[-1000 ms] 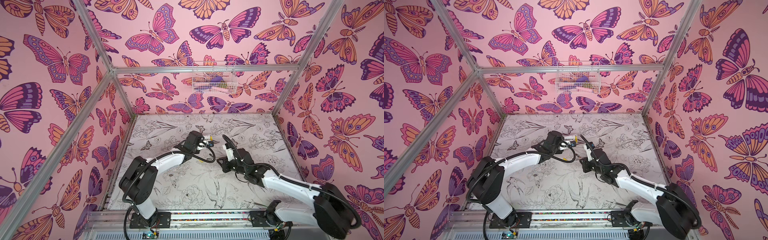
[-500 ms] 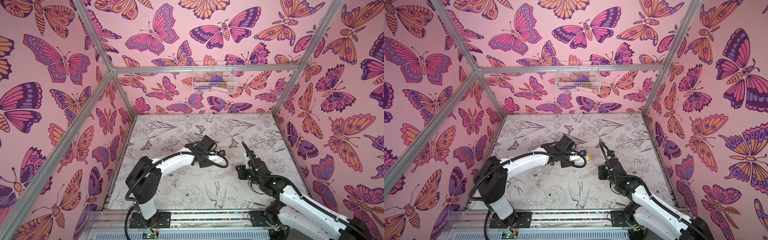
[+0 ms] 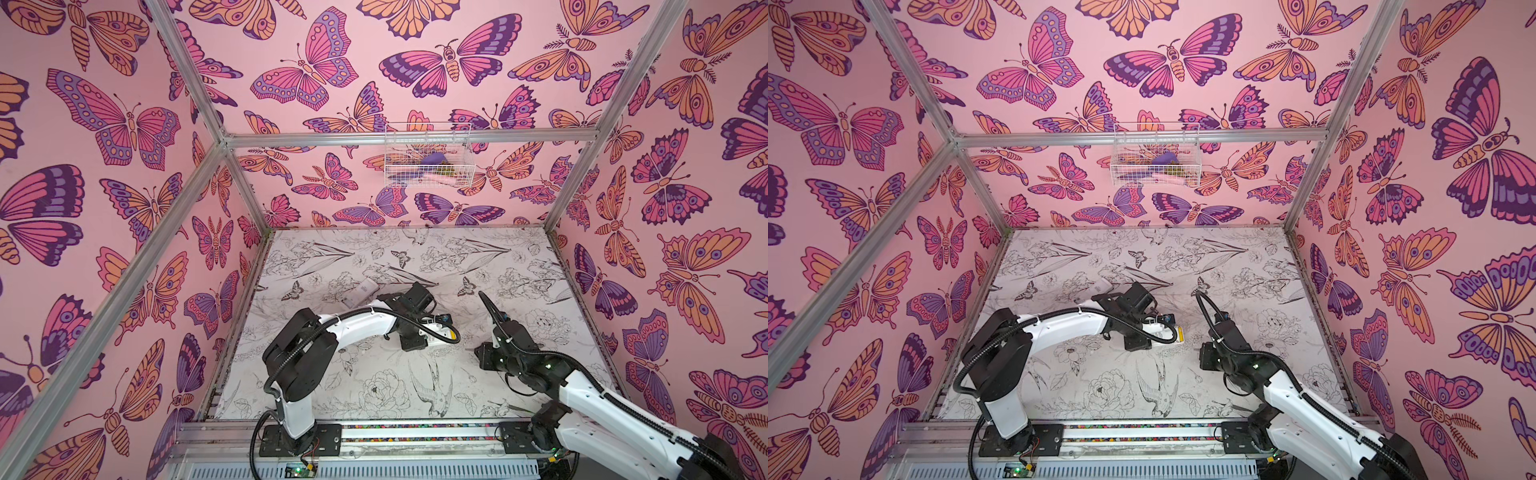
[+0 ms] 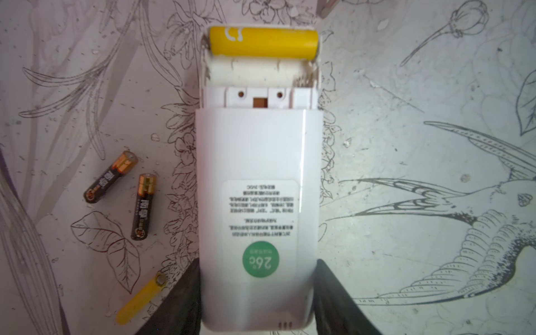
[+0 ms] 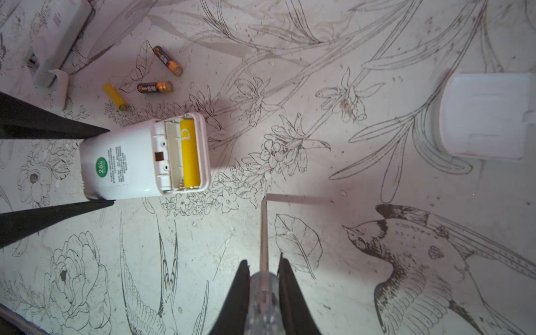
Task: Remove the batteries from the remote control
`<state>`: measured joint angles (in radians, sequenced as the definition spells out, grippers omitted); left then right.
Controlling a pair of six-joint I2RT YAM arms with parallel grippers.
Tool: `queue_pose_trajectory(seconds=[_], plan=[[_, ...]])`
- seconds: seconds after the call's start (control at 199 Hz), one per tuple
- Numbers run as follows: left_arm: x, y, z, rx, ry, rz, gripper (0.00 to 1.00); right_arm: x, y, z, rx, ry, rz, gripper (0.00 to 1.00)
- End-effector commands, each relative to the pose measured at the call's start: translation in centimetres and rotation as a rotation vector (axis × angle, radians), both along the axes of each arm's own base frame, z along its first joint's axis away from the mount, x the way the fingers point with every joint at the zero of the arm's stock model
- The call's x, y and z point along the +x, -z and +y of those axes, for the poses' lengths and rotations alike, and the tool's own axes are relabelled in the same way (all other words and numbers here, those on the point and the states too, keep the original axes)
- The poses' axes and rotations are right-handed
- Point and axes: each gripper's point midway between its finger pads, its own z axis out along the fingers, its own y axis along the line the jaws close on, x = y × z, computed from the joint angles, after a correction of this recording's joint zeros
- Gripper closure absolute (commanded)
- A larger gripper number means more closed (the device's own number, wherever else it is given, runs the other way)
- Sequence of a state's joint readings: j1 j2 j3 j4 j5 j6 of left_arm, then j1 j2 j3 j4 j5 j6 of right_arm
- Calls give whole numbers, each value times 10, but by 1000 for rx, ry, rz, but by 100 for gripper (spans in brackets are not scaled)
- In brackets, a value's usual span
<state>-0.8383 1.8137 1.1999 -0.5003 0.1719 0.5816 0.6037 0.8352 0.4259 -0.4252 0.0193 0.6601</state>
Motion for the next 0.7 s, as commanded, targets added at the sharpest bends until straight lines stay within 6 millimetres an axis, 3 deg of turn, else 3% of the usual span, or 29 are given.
queue_pose_trajectory(seconds=[0.0, 0.191, 0.411, 0.557, 0.692], plan=[[-13, 14, 0, 9, 10, 68, 97, -4, -15, 2, 32, 11, 24, 100], [-13, 25, 2, 36, 13, 72, 93, -16, -12, -3, 37, 27, 68, 100], [-14, 40, 5, 60, 8, 76, 81, -28, -3, -7, 73, 50, 94, 100], [-15, 45, 6, 68, 15, 80, 61, -32, 3, -6, 88, 50, 104, 100], [-10, 44, 8, 81, 4, 56, 52, -33, 3, -4, 97, 42, 120, 100]])
